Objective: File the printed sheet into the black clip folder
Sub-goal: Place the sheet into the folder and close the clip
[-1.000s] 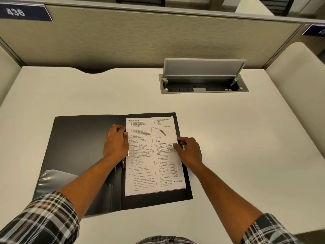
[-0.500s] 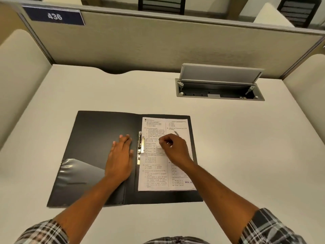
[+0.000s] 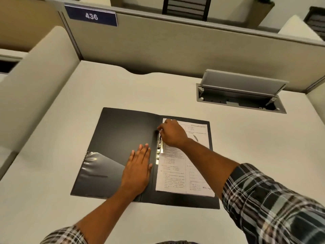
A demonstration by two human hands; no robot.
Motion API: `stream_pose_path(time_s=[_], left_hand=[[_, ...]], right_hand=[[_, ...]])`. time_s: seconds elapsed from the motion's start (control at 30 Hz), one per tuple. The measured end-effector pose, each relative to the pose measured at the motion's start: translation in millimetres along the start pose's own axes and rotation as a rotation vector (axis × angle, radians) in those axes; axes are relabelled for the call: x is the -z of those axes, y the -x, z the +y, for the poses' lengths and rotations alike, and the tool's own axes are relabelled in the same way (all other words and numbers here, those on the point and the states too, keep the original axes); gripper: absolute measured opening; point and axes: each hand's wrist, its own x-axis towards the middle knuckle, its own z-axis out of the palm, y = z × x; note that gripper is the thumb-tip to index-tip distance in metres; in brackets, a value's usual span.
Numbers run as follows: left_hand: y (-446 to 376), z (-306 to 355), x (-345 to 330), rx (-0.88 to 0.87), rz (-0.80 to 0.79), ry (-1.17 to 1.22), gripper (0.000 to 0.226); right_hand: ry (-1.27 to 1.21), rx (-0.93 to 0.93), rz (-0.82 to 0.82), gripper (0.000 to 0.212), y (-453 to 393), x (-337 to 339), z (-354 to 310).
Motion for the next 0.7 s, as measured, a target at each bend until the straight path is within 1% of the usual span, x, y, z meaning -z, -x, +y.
stream_pose_path(time_s=[0.13,0.23,0.37,0.57,0.7], left_hand=[[-0.1,-2.6,-4.2,0.001,-0.004,-0.012,0.067],[-0.7,-3.8,-6.3,-0.001,-0.001,-0.007,0.069],[-0.6,-4.6,-8.0,-0.001,0.01,0.02,0.07],[-0.8,-3.6,-8.8,0.005,0.02,0.053,0.077],[-1.1,-3.5,-10.3,0.007,0.023,0.06,0.081]], right_hand=[[0.076,-0.002,-0.03,0.031,-4.3,-1.4,-1.9],[0.051,-0.002,-0.005,0.03,-3.5,-1.4,-3.6],[-0.07,-0.022,0.064,0.023,1.3,2.0,-6.7],[-0.262,-0.077,0.097,0.018,24.0,3.1,-15.6],[-0.455,-0.144,0.113,0.015,41.6,-3.0,-18.6]])
